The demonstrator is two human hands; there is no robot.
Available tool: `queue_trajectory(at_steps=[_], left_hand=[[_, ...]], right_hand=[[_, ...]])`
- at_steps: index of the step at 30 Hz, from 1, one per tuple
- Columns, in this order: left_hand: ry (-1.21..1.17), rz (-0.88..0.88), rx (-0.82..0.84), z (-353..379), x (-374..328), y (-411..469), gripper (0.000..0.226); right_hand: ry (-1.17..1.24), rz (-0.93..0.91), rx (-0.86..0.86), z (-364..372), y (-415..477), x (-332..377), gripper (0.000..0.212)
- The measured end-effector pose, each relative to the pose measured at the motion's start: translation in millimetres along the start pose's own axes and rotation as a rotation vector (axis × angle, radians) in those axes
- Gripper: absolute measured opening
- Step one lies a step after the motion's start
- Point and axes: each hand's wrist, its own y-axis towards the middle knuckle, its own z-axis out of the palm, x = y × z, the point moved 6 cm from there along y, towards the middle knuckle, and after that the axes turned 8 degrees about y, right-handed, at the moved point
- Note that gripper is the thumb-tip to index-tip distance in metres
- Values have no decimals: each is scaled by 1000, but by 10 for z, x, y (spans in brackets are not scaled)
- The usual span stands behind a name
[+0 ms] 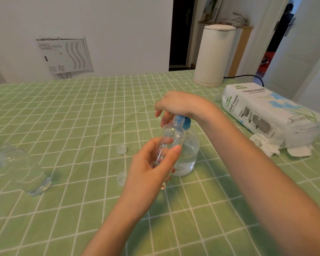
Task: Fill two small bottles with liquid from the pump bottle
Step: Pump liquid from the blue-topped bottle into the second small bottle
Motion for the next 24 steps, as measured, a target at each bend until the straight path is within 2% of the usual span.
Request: queue_trajectory(at_steps=[8,24], left_hand=[[19,6,12,11,-40,28,35],[27,-15,2,-7,2,0,42]], right_hand=[[-14,-15,-64,-137,-9,88,25],[-25,16,7,-3,-10,-8,24]])
